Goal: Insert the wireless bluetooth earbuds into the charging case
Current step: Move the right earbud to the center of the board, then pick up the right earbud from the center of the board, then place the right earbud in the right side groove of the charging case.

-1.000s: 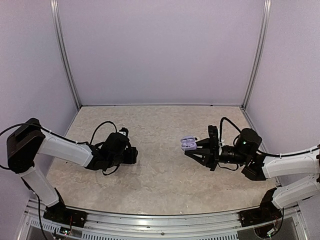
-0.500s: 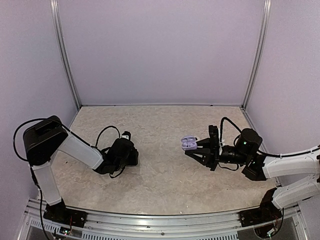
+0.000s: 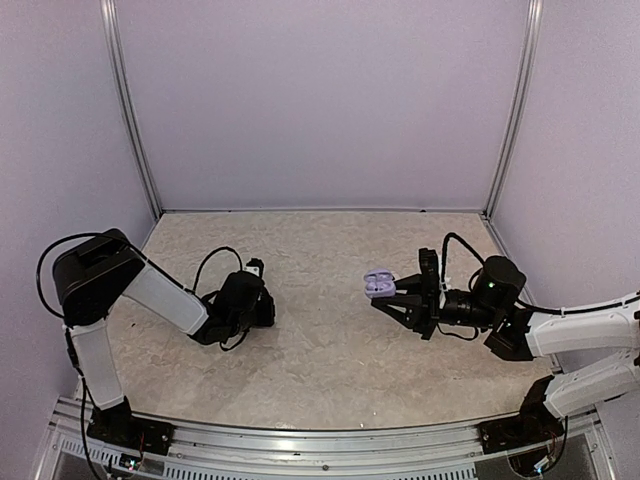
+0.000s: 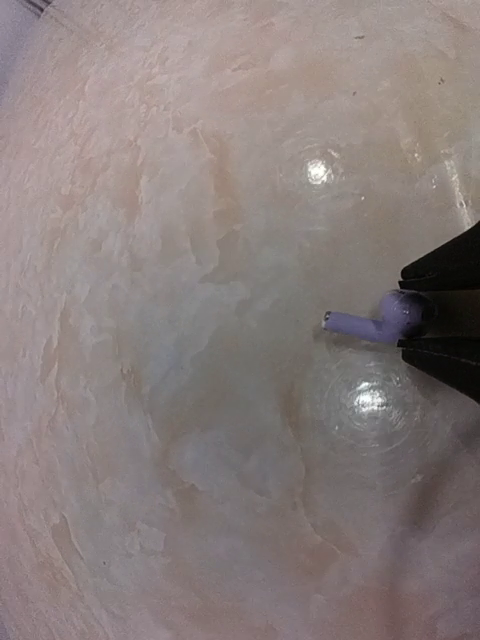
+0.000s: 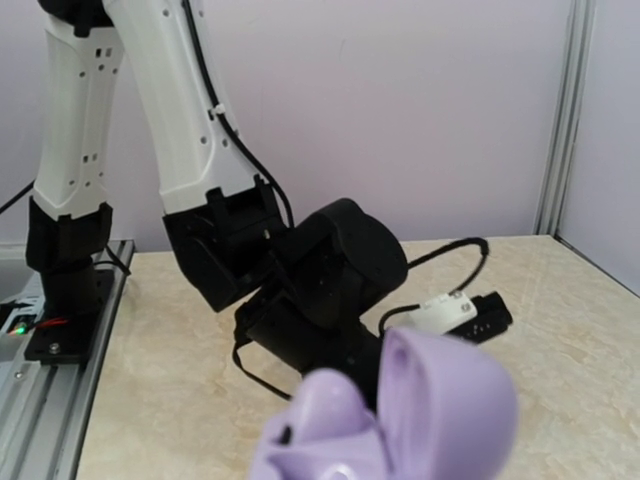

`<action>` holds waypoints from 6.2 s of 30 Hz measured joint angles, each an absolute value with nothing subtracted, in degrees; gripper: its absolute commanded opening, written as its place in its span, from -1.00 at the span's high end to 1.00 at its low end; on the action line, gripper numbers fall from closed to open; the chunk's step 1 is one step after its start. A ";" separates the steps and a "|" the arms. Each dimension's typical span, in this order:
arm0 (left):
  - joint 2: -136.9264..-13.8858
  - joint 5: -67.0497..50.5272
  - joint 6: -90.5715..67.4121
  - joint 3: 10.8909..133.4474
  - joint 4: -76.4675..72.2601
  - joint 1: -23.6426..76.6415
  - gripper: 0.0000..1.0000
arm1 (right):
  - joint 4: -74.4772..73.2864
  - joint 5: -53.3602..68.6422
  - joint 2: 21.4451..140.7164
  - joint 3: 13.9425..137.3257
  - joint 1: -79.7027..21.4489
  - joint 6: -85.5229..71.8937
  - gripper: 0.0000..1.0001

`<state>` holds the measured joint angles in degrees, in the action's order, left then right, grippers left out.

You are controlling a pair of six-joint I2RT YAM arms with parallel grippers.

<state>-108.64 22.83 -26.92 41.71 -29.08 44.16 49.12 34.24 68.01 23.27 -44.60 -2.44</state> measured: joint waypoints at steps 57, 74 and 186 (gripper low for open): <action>-113.03 -3.75 1.21 32.62 -54.63 57.58 0.42 | 47.40 32.49 64.60 21.43 -44.42 -2.17 0.98; -112.99 -2.52 4.62 34.17 -52.27 57.58 0.71 | 46.98 32.16 64.58 21.41 -44.42 -1.96 0.98; -93.78 -11.64 -7.22 81.06 39.22 64.16 0.78 | 29.32 6.55 75.72 28.56 -61.45 32.14 1.00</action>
<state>-93.78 -11.64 -7.22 81.06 39.22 64.16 29.32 6.55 75.72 28.56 -61.45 32.14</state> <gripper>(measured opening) 0.116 0.208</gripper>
